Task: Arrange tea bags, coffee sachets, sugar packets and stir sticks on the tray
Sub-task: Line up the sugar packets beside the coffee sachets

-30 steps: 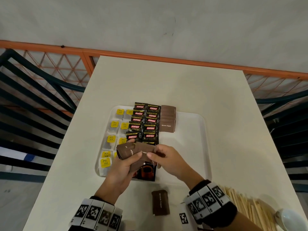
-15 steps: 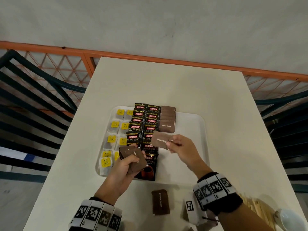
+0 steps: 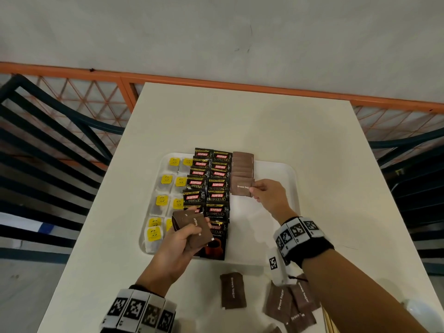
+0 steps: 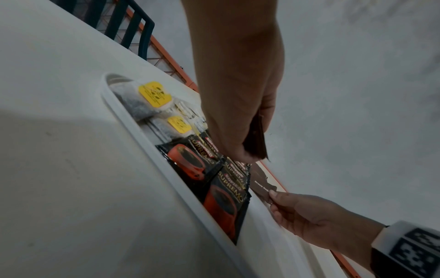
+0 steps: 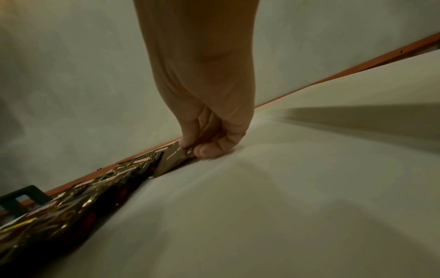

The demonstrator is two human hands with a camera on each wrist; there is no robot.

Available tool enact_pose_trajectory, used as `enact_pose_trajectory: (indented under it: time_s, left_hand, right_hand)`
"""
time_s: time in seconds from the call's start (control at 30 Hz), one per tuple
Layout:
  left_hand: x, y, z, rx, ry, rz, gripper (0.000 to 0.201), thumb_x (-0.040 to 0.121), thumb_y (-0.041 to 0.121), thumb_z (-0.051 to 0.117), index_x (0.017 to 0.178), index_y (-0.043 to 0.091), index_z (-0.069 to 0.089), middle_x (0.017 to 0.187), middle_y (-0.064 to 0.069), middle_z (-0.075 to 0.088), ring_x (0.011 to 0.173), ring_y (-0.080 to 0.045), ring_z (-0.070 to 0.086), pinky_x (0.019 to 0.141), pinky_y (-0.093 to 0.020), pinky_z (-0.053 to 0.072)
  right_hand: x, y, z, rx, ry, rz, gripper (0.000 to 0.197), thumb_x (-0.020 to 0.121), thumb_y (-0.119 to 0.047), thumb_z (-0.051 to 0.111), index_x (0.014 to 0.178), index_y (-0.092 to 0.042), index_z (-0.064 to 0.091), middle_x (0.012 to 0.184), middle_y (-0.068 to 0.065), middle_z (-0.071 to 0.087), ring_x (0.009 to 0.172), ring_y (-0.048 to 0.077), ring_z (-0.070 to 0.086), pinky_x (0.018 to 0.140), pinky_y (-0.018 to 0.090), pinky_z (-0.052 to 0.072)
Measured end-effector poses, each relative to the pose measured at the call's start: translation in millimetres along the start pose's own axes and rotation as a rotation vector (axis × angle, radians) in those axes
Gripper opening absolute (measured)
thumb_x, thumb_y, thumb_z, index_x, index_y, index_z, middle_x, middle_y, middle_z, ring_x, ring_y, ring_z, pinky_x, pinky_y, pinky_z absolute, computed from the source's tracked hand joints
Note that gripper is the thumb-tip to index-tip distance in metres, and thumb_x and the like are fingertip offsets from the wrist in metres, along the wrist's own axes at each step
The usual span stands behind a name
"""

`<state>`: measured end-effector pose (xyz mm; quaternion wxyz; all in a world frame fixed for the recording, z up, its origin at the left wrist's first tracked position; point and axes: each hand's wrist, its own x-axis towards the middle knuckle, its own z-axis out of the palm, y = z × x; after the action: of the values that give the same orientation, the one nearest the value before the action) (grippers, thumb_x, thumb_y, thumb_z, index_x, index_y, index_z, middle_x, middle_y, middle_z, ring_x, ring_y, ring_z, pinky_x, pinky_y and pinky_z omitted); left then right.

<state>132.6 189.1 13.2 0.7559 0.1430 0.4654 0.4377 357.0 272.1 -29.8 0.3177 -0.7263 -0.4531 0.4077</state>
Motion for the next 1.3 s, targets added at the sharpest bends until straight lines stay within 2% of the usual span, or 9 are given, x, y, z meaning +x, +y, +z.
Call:
enact_pose_trajectory:
  time_s: [0.23, 0.33, 0.43, 0.63, 0.8, 0.93, 1.07, 1.17, 1.3]
  left_hand:
    - [-1.9, -1.9, 0.3, 0.043, 0.016, 0.007, 0.053, 0.086, -0.014, 0.040, 0.132, 0.011, 0.045, 0.103, -0.018, 0.061, 0.089, -0.025, 0.062, 0.053, -0.025, 0.056]
    - [-1.5, -2.8, 0.7, 0.058, 0.023, 0.013, 0.054, 0.085, -0.015, 0.042, 0.131, 0.013, 0.046, 0.105, -0.017, 0.063, 0.087, -0.025, 0.065, 0.055, -0.026, 0.056]
    - [-0.8, -3.0, 0.1, 0.078, 0.017, 0.016, 0.051, 0.084, -0.015, 0.046, 0.123, 0.017, 0.053, 0.091, -0.007, 0.071, 0.077, -0.020, 0.070, 0.055, -0.027, 0.056]
    - [-3.0, -5.3, 3.8, 0.168, 0.010, 0.042, 0.038, 0.081, -0.009, 0.056, 0.101, 0.023, 0.064, 0.078, 0.003, 0.075, 0.078, -0.019, 0.068, 0.056, -0.027, 0.054]
    - [-6.9, -7.1, 4.5, 0.158, 0.004, 0.056, 0.027, 0.084, -0.002, 0.057, 0.101, 0.018, 0.066, 0.087, -0.004, 0.075, 0.079, -0.020, 0.070, 0.064, -0.030, 0.057]
    - [-10.2, -10.0, 3.4, 0.152, 0.036, 0.056, 0.025, 0.086, 0.003, 0.057, 0.109, 0.011, 0.064, 0.089, -0.005, 0.075, 0.078, -0.019, 0.070, 0.057, -0.027, 0.057]
    - [-15.1, -9.5, 1.9, 0.238, 0.023, 0.084, 0.022, 0.085, 0.003, 0.060, 0.103, 0.014, 0.065, 0.082, -0.002, 0.075, 0.070, -0.016, 0.072, 0.049, -0.024, 0.053]
    - [-16.1, -9.3, 2.5, 0.245, 0.018, 0.094, 0.016, 0.086, 0.006, 0.059, 0.097, 0.018, 0.064, 0.075, 0.001, 0.075, 0.066, -0.014, 0.071, 0.049, -0.024, 0.054]
    - [-16.1, -6.7, 1.0, 0.216, 0.014, 0.090, 0.018, 0.086, 0.003, 0.059, 0.098, 0.016, 0.064, 0.080, -0.001, 0.076, 0.071, -0.015, 0.072, 0.055, -0.027, 0.057]
  right_hand:
    - [-6.5, 1.1, 8.1, -0.027, 0.148, -0.022, 0.023, 0.080, -0.012, 0.070, 0.094, -0.009, 0.052, 0.062, -0.005, 0.053, 0.059, 0.005, 0.049, 0.048, 0.003, 0.037]
    - [-14.7, -2.4, 9.4, -0.015, 0.156, -0.021, 0.028, 0.082, -0.013, 0.069, 0.101, -0.007, 0.050, 0.063, -0.005, 0.053, 0.061, 0.002, 0.049, 0.051, 0.006, 0.038]
    - [-28.5, -10.4, 11.8, -0.024, 0.131, -0.027, 0.023, 0.084, -0.020, 0.067, 0.099, -0.010, 0.053, 0.068, -0.007, 0.054, 0.065, 0.003, 0.051, 0.057, 0.011, 0.036]
    - [-81.8, -32.1, 22.5, 0.050, -0.320, -0.045, 0.030, 0.093, -0.038, 0.048, 0.100, -0.012, 0.060, 0.079, -0.003, 0.062, 0.067, 0.010, 0.057, 0.058, 0.018, 0.044]
    - [-113.1, -31.9, 28.3, 0.172, -0.526, -0.057, 0.023, 0.087, -0.026, 0.062, 0.108, -0.018, 0.055, 0.091, -0.004, 0.063, 0.076, 0.008, 0.060, 0.059, 0.014, 0.049]
    - [-119.1, -28.6, 30.4, 0.226, -0.507, -0.026, 0.036, 0.081, -0.016, 0.069, 0.110, -0.019, 0.048, 0.092, -0.001, 0.060, 0.079, 0.011, 0.060, 0.066, 0.020, 0.052]
    - [-122.1, -36.5, 26.2, 0.068, -0.492, -0.187, 0.063, 0.083, -0.016, 0.067, 0.134, -0.033, 0.034, 0.102, -0.017, 0.049, 0.089, 0.002, 0.056, 0.067, 0.006, 0.046]
    - [-121.5, -41.3, 24.9, -0.073, -0.417, -0.313, 0.047, 0.087, -0.017, 0.061, 0.129, -0.032, 0.047, 0.093, -0.017, 0.052, 0.083, -0.001, 0.055, 0.066, 0.001, 0.042]
    - [-119.4, -43.4, 20.1, -0.127, -0.336, -0.343, 0.036, 0.087, -0.018, 0.062, 0.122, -0.023, 0.057, 0.086, -0.024, 0.049, 0.075, 0.001, 0.051, 0.063, 0.001, 0.040]
